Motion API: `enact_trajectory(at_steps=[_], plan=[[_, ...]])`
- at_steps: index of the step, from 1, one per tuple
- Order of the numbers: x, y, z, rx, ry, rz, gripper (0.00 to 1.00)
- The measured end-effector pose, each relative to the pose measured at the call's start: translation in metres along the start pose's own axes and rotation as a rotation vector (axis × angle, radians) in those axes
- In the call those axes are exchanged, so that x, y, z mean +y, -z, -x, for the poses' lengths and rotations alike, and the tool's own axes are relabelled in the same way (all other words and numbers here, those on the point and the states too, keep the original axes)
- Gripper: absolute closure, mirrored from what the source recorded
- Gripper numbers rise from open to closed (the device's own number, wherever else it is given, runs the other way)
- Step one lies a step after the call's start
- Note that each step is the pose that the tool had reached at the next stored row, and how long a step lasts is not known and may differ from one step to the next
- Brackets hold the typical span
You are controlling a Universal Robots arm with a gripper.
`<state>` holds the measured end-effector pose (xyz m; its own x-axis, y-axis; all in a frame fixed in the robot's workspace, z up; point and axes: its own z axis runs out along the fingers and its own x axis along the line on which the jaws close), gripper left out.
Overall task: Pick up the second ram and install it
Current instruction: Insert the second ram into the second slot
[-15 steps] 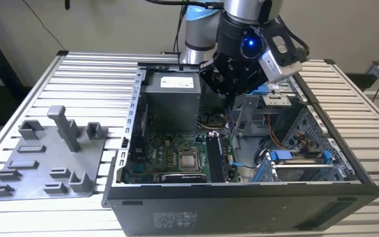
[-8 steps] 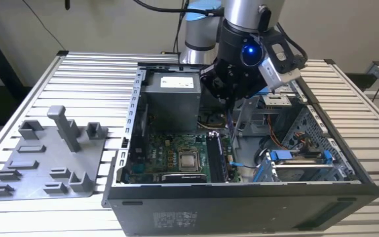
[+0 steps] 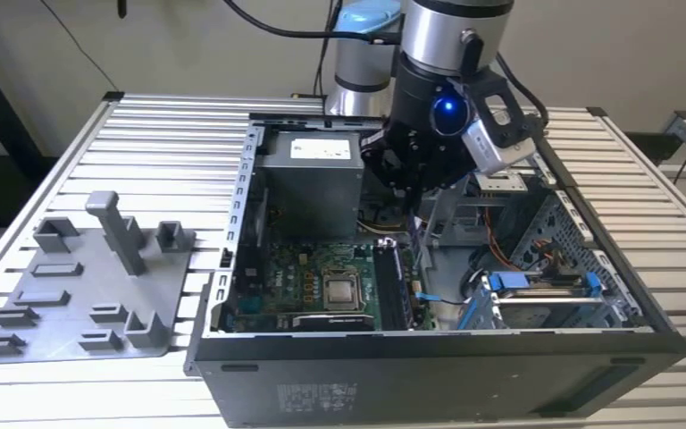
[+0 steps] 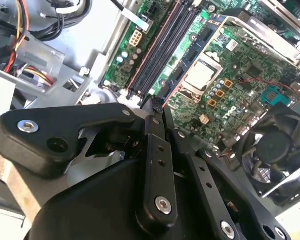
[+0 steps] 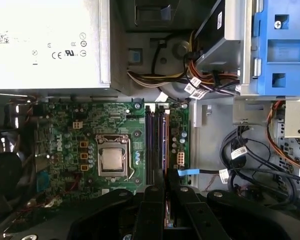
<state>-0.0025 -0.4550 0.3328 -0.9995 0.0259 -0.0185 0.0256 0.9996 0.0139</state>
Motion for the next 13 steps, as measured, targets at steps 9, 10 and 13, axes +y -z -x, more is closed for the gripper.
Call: enact_trajectory(at_steps=[9, 10, 13], plan=[[-0.0056, -0.0162, -0.0002, 0.0000, 0.001, 0.0002, 0.86], [-0.0057, -0.0180, -0.0002, 0.0000, 0.001, 0.0001, 0.86], [-0.0059, -0.0235, -0.0003, 0.0001, 0.001, 0.0000, 0.86]])
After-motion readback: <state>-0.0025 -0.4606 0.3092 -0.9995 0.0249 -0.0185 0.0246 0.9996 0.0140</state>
